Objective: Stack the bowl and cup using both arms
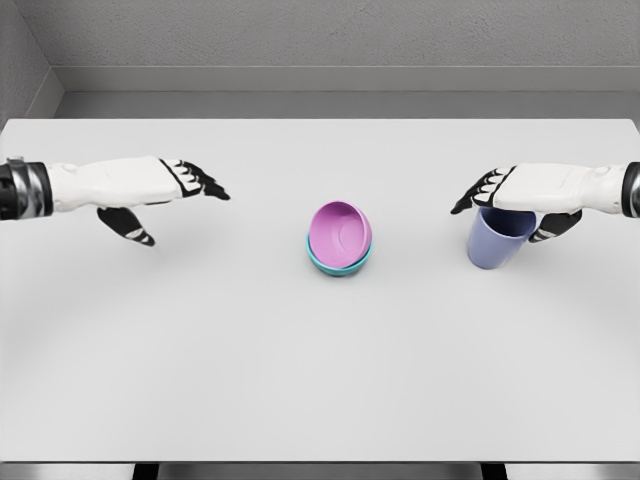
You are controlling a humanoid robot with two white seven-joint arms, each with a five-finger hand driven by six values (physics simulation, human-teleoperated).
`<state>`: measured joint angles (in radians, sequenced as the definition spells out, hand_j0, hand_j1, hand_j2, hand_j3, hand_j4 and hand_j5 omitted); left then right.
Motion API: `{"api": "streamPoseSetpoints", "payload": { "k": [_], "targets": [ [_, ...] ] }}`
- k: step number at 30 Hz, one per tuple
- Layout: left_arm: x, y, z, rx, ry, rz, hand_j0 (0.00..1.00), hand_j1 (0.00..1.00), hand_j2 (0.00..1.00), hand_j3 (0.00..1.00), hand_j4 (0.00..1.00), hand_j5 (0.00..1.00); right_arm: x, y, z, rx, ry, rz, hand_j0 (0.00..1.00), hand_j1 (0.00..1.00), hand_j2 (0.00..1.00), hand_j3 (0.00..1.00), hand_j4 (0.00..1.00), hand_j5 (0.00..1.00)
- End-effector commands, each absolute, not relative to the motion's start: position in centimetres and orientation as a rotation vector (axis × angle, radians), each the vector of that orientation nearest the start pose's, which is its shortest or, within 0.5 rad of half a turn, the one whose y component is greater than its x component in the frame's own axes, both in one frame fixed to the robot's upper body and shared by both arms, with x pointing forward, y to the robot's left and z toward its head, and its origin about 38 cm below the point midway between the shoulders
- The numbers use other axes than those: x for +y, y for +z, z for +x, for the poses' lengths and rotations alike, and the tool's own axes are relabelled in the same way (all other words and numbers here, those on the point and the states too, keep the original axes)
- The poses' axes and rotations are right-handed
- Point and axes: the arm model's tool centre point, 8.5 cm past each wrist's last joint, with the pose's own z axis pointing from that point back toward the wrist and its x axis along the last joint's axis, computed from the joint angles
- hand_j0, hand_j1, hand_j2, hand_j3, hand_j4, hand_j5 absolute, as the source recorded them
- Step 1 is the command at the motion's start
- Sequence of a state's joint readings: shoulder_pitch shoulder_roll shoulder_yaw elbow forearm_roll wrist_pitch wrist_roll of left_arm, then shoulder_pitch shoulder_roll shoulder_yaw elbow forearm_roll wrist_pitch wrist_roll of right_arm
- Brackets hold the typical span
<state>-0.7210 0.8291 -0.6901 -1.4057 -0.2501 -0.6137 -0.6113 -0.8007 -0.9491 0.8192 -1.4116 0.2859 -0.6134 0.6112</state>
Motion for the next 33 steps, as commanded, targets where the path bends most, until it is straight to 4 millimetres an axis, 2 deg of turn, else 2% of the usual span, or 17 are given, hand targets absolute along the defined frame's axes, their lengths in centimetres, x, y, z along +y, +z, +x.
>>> {"api": "streamPoseSetpoints", "payload": {
  "k": [1,7,11,17,33],
  "targets": [
    [30.2,22.6,44.2,-1.396,-2.091,0.282,1.00,1.00,1.00,1.00,1.00,1.00,-33.2,23.0,43.5,-1.206,2.201,-0.345,0.90,0.90,0.90,0.90,0.90,0.90],
    [30.4,22.6,44.1,-1.391,-2.091,0.285,1.00,1.00,1.00,1.00,1.00,1.00,-33.0,22.2,43.2,-1.188,2.215,-0.320,0.87,0.87,0.87,0.87,0.87,0.87],
    [30.4,22.6,44.1,-1.391,-2.091,0.285,1.00,1.00,1.00,1.00,1.00,1.00,-33.0,22.2,43.2,-1.188,2.215,-0.320,0.72,0.72,0.72,0.72,0.72,0.72],
    [30.4,22.6,44.1,-1.391,-2.091,0.285,1.00,1.00,1.00,1.00,1.00,1.00,-33.0,22.3,43.2,-1.193,2.211,-0.320,0.63,0.63,0.63,0.63,0.63,0.63],
    [30.4,22.6,44.1,-1.390,-2.092,0.284,1.00,1.00,1.00,1.00,1.00,1.00,-32.9,23.2,43.6,-1.231,2.188,-0.334,0.57,0.57,0.57,0.57,0.57,0.57]
  ]
}}
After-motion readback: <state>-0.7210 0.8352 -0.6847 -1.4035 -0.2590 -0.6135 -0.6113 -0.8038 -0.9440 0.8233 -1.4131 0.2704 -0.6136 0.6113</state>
